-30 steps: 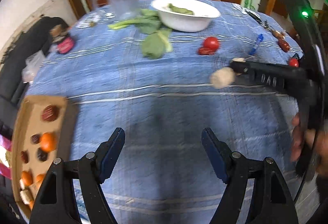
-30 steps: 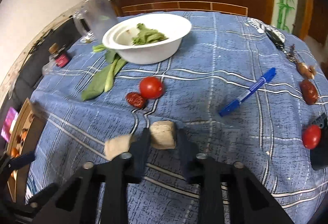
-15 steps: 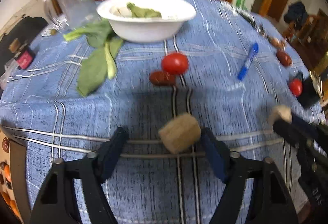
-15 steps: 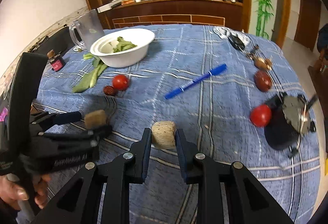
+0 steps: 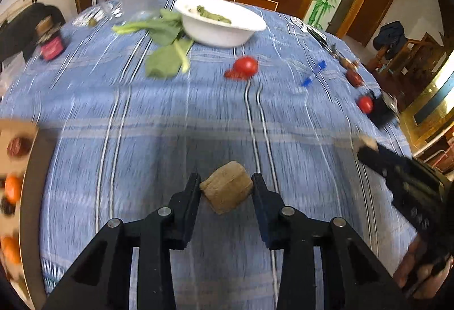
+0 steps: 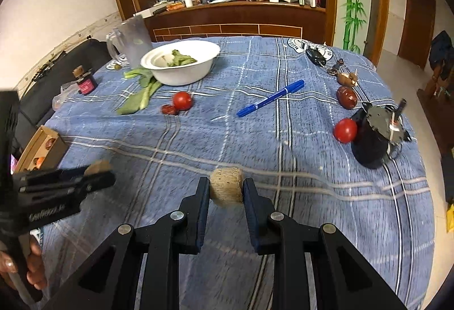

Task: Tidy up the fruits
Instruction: 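Carry both tan cork balls in both tools over the tray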

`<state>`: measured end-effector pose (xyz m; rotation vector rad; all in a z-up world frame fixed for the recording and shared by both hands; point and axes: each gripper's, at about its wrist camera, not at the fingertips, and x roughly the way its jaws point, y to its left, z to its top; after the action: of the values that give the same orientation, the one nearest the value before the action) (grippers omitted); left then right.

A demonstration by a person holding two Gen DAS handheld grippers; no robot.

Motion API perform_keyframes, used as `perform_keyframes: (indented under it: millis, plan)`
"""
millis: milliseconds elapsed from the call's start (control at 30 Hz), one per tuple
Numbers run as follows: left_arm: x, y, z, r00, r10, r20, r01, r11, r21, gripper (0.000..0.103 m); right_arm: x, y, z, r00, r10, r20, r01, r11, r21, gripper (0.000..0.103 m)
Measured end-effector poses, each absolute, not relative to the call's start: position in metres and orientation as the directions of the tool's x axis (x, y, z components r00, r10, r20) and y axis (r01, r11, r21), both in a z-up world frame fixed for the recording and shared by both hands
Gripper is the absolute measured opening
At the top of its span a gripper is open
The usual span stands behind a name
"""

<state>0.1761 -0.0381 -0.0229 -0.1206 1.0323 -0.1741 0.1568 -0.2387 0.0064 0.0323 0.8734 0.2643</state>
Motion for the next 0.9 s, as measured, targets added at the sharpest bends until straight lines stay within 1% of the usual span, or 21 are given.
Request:
perform_keyframes:
  millis: [233,400,700,900]
  plan:
    - [0.113,-0.006,-0.021,0.493,-0.207,-0.845,0.068,0.978,-0.200,0.035,0.112,-0.215,0.004,0.595,0.222,-0.772,-0.217,0.970,0.111,0.025]
    - [0.080,0.019,-0.008,0.532,-0.170,-0.830,0.054,0.985,-0.167,0.035,0.085,-0.188,-0.005,0.576,0.220,-0.787,-0.221,0.969,0.110,0.025]
    - [0.045,0.066,0.012,0.574,-0.143,-0.807,0.017,0.986,-0.163,0.035,0.066,-0.132,0.001,0.561,0.244,-0.791,-0.272,0.957,0.102,0.026]
    - [0.035,0.106,0.019,0.596,-0.103,-0.796,-0.050,0.985,-0.166,0.035,0.062,-0.088,0.011,0.557,0.275,-0.783,-0.336,0.938,0.090,0.026]
